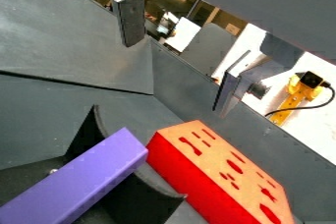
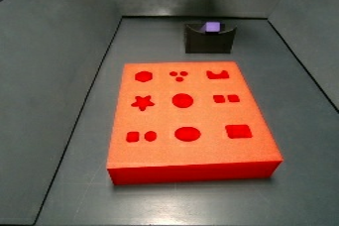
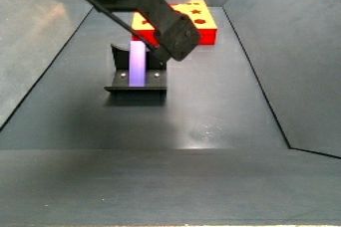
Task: Pick up the rectangle object. Move up. Place the rectangle object on the fixture. Regrasp the rectangle object. Move to above the board. Insert the rectangle object.
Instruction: Regrasp the rectangle object.
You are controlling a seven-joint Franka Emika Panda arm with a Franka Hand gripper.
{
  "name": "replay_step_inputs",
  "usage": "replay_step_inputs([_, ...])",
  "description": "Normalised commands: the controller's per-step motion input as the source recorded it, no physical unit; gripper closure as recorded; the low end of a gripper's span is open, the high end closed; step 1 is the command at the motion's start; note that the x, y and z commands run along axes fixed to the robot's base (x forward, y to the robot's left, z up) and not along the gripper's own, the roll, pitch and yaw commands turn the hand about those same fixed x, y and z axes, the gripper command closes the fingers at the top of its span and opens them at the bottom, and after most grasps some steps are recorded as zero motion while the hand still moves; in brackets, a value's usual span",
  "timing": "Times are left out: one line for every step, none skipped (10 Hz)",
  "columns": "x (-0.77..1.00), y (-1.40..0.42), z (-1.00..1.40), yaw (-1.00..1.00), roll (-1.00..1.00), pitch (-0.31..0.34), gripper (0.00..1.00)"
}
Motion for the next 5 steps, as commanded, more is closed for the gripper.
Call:
replay_step_inputs([-0.11,-0.78,0.83,0.03,1.00,0.061,0.00])
replay_step_inputs([-0.11,-0.67,0.72,0.03,1.00,0.051,0.00])
replay_step_inputs([-0.12,-0.52,0.54,0.03,1.00,0.042,0.00])
replay_step_inputs([-0.10,-0.30,0.27,0.03,1.00,0.037,0.00])
replay_step_inputs([-0.07,-0.13,0.07,0.03,1.00,0.035,0.00])
